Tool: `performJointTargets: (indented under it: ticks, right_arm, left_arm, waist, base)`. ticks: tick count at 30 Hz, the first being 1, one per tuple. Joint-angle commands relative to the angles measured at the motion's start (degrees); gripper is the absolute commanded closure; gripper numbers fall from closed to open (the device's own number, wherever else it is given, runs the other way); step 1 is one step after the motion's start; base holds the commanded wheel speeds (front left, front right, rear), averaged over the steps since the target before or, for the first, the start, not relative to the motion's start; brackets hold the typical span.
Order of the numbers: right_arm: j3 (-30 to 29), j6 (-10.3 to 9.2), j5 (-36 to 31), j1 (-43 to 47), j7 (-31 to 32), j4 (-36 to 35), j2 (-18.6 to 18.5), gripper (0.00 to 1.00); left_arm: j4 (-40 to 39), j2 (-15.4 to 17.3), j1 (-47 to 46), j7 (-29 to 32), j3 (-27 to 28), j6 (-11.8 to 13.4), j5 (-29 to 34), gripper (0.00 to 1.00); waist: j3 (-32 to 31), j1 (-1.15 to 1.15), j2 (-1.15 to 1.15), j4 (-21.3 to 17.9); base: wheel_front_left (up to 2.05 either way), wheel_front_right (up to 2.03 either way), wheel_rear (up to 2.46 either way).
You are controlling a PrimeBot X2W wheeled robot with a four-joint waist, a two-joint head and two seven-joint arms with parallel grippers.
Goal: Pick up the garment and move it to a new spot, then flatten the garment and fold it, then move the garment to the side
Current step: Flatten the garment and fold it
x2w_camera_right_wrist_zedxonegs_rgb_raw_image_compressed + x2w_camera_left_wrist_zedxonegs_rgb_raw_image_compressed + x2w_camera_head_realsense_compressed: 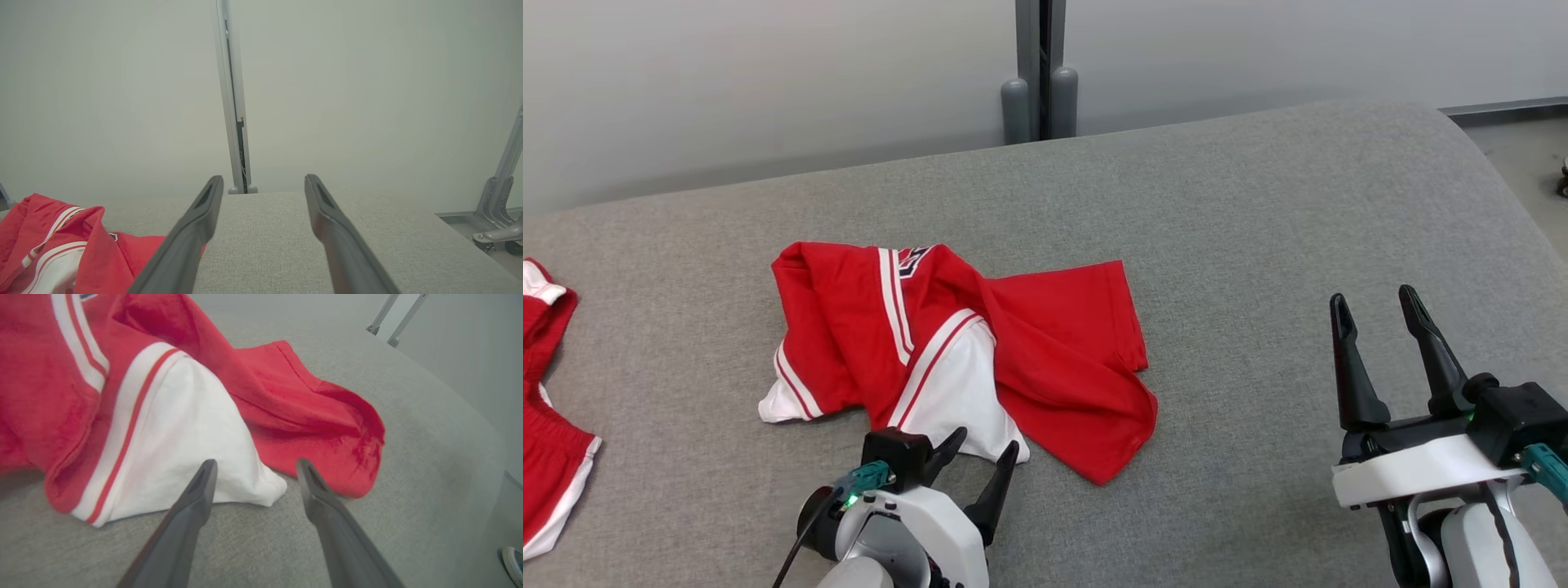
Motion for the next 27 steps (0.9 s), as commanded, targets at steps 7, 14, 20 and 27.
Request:
performJointTargets:
  ticks: [7,14,20,27]
  right_arm:
    - [0.3,0.11,-0.3,-1.1,-0.3,-0.2,-0.3,0.00]
    - [0.3,0.11,-0.2,-1.0,-0.3,0.1,-0.3,0.00]
    - [0.5,0.11,-0.2,-0.8,-0.3,0.2,-0.3,0.00]
    - [-0.3,0.11,-0.2,-0.3,-0.3,0.1,-0.3,0.00]
  left_arm:
    - [7.6,-0.8,-3.4,0.5,-1.0,0.3,-1.2,0.00]
    - [11.5,-1.1,-5.0,0.3,-1.7,0.2,-2.1,0.14]
    - [14.0,-1.4,-6.3,-0.5,-2.7,-0.5,-3.0,1.00]
    - [13.6,-1.5,-7.5,-2.5,-3.2,-1.1,-4.4,1.00]
  waist:
    - [1.6,0.00,0.00,-2.0]
    - [1.7,0.00,0.00,-2.2]
    - [1.4,0.00,0.00,-1.5]
    - [1.0,0.00,0.00,1.1]
  base:
    - [0.00,0.00,0.00]
    - [0.00,0.00,0.00]
    - [0.00,0.00,0.00]
    - [0.00,0.00,0.00]
